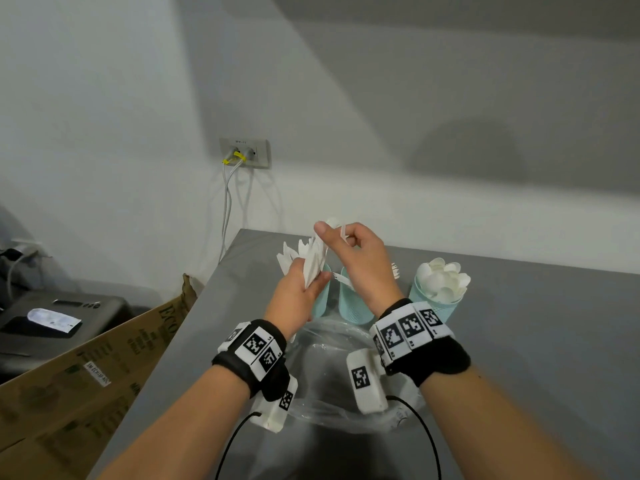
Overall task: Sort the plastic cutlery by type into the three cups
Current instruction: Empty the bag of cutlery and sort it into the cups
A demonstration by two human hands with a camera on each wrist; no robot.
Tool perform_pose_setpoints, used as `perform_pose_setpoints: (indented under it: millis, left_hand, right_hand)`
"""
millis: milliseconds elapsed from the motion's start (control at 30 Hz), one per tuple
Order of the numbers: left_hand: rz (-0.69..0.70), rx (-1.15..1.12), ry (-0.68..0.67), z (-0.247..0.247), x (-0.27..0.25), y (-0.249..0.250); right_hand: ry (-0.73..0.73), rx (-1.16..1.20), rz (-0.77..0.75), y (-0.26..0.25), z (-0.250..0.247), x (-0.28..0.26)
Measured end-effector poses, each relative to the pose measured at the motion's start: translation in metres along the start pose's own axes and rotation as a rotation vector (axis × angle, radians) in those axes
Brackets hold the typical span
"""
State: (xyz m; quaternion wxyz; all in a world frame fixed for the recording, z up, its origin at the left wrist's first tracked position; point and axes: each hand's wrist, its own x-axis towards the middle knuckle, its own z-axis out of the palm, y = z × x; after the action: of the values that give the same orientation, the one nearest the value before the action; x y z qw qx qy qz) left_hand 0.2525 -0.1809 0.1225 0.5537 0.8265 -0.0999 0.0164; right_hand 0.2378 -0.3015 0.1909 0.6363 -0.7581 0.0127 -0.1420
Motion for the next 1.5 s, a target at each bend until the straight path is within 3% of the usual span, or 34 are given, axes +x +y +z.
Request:
perform_pose_setpoints:
  millis: [200,300,500,833,1133,1233,1367,1500]
  left_hand:
    - [0.03,0.146,-0.019,0.01,-0.002,-0.003]
    - [0.003,0.035,-0.06,0.015,-0.003,0.001]
    - [-0.048,-0.082,-0.055,0.013,0.001,0.003]
    - [-0.066,-0.055,-0.096,0.017,0.002,0.004]
    - [-0.057,-0.017,-0.075,0.016,0.005,0.001]
    - [-0.069,-0.013,-0.082,0.016,0.003,0.002]
    - [-0.076,0.001,-0.091,0.017,0.001,0.001]
    - [-0.062,0.059,-0.077,0.016,0.002,-0.002]
  right_hand:
    - [0.155,-0.146,0.015,0.005,-0.006,0.008]
    - [0.162,-0.126,-0.022,0.0,-0.017,0.01]
    - [0.315,-0.042,-0.107,-0.01,-0.056,0.029]
    - [-0.002,-0.59,0.171,0.082,-0.055,0.022]
    - [0.261,-0.29,-0.114,0.03,-0.053,0.035]
    - [0.246,-0.168,-0.156,0.028,-0.056,0.04]
    - [0.262,-0.345,-0.149,0.05,-0.057,0.039]
    - [0.229,-0.409,-0.006,0.077,-0.057,0.032]
